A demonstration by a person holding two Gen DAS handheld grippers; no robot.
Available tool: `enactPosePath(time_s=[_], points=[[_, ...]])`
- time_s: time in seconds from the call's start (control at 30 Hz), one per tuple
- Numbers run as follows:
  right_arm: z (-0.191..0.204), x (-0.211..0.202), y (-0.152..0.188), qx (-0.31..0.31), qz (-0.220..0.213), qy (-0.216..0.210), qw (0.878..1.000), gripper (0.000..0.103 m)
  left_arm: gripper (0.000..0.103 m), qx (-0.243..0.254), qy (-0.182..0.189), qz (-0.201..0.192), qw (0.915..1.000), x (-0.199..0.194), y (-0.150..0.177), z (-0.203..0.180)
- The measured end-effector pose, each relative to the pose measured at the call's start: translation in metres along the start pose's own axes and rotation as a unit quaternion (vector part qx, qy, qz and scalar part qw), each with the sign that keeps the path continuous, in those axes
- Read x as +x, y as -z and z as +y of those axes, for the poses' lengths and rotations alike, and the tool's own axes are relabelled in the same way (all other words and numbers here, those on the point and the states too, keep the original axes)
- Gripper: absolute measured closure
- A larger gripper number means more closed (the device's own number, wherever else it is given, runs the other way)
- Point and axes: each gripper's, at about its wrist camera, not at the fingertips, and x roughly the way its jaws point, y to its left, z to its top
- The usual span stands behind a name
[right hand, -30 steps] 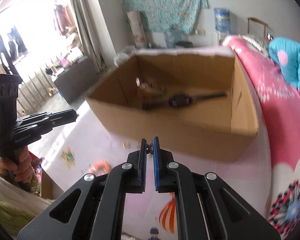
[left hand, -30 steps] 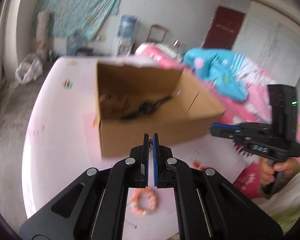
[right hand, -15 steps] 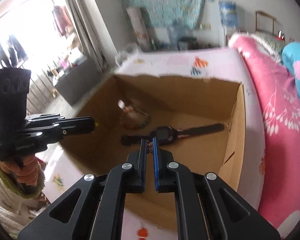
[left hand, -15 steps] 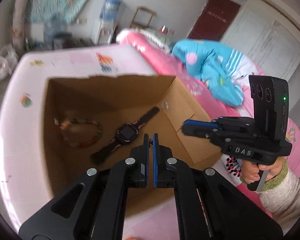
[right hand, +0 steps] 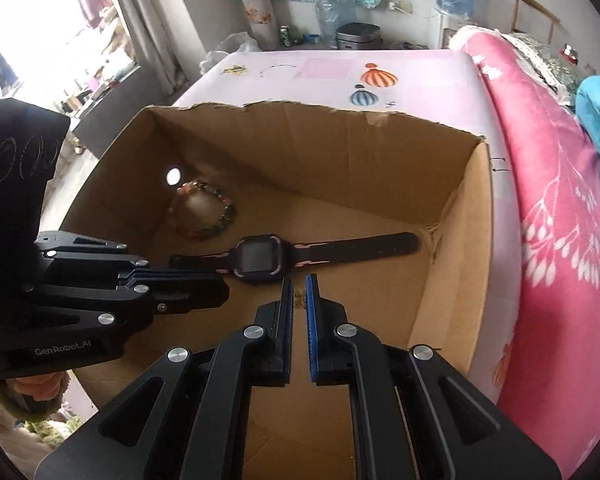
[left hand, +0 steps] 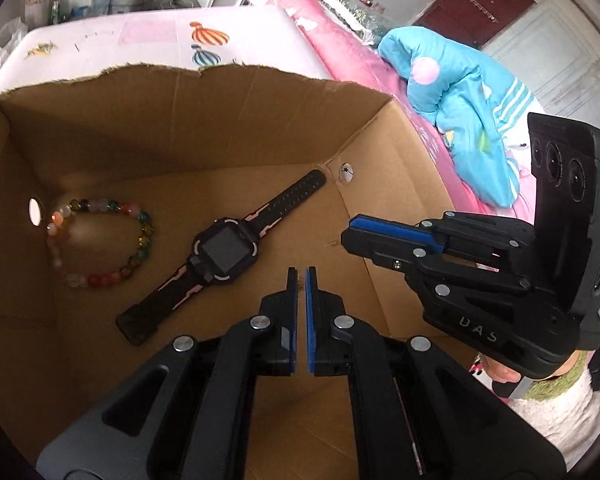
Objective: Organize jewelry
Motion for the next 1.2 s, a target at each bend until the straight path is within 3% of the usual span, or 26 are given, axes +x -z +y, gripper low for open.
enactPosePath(time_s=[0.13, 0.27, 0.43, 0.63, 0.7, 0.8, 1.0, 1.1, 1.2], points=[[-0.003, -0.003, 0.001, 0.006, -0.008, 0.002, 1.0, 0.096, 0.089, -0.002, -0.01, 0.002, 0.9999, 0.001, -0.001, 0.0], [-0.005, -0.006, 0.001, 0.013, -0.016, 0.001, 1.0, 0.096, 0.089, -0.002, -0.011, -0.01, 0.9999, -0.003, 0.0, 0.001], [-0.009, -0.029, 0.007, 0.036, -0.062, -0.022, 0.997, 0.095, 0.088, 0.01, -0.009, -0.058, 0.9982, -0.034, 0.005, -0.002], [-0.004, -0.091, 0.045, 0.058, -0.148, -0.084, 0.984, 0.094, 0.062, 0.043, -0.022, -0.151, 0.9874, -0.113, 0.048, -0.001], [0.001, -0.11, 0.071, 0.061, -0.177, -0.111, 0.976, 0.083, 0.046, 0.049, -0.042, -0.184, 0.9808, -0.143, 0.077, 0.006], [0.01, -0.122, 0.106, 0.063, -0.197, -0.121, 0.971, 0.074, 0.041, 0.037, -0.06, -0.207, 0.9757, -0.168, 0.117, 0.021], [0.023, -0.094, 0.17, 0.112, -0.141, -0.104, 0.978, 0.073, 0.038, -0.007, -0.148, -0.189, 0.9708, -0.163, 0.183, 0.051], [0.024, -0.067, 0.187, 0.136, -0.101, -0.073, 0.983, 0.073, 0.038, -0.003, -0.178, -0.162, 0.9705, -0.142, 0.197, 0.055], [0.024, -0.046, 0.191, 0.139, -0.075, -0.049, 0.986, 0.074, 0.038, 0.008, -0.186, -0.146, 0.9717, -0.118, 0.199, 0.054]])
